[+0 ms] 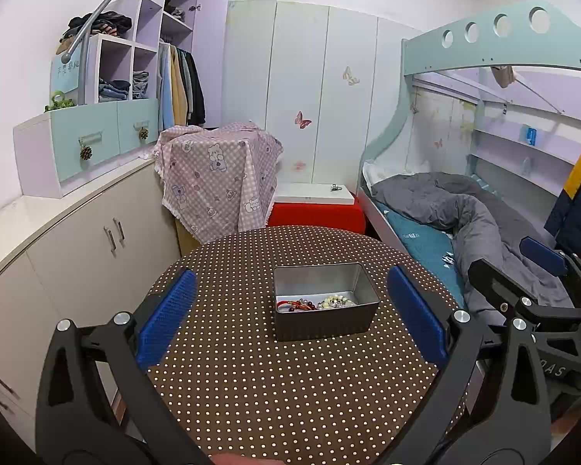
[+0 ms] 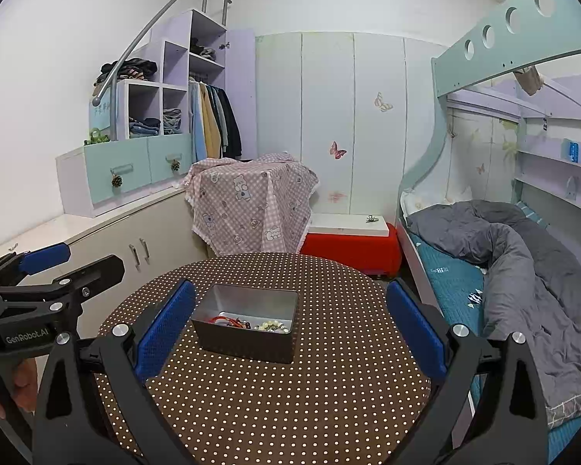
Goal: Organize jewelry
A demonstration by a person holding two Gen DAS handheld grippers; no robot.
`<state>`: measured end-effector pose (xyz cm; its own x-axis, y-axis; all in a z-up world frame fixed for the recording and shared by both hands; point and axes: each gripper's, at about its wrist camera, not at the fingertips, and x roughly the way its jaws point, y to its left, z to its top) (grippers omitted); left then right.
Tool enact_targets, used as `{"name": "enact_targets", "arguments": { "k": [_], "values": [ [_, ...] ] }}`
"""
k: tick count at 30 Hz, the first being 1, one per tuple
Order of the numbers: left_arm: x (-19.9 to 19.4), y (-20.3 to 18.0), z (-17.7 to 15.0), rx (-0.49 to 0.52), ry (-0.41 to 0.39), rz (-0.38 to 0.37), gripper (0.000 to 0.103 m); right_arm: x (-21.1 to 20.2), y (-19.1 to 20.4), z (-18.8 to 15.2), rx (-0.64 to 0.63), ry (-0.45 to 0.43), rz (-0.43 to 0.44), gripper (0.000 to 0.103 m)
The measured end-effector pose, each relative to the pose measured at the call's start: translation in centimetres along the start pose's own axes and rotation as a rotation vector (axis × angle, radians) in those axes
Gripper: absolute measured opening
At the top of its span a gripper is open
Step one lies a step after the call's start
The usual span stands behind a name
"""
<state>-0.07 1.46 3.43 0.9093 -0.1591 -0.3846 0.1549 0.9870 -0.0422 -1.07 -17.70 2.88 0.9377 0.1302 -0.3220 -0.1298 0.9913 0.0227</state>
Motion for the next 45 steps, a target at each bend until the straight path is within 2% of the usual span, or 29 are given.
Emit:
{"name": "enact_targets", "arguments": {
  "k": [45],
  "values": [
    [0.85,0.11,-0.84,-0.003,0.022,0.005,0.097,0.75,-0.48,0.01,0.001,0.028,0.008,0.095]
  ]
}}
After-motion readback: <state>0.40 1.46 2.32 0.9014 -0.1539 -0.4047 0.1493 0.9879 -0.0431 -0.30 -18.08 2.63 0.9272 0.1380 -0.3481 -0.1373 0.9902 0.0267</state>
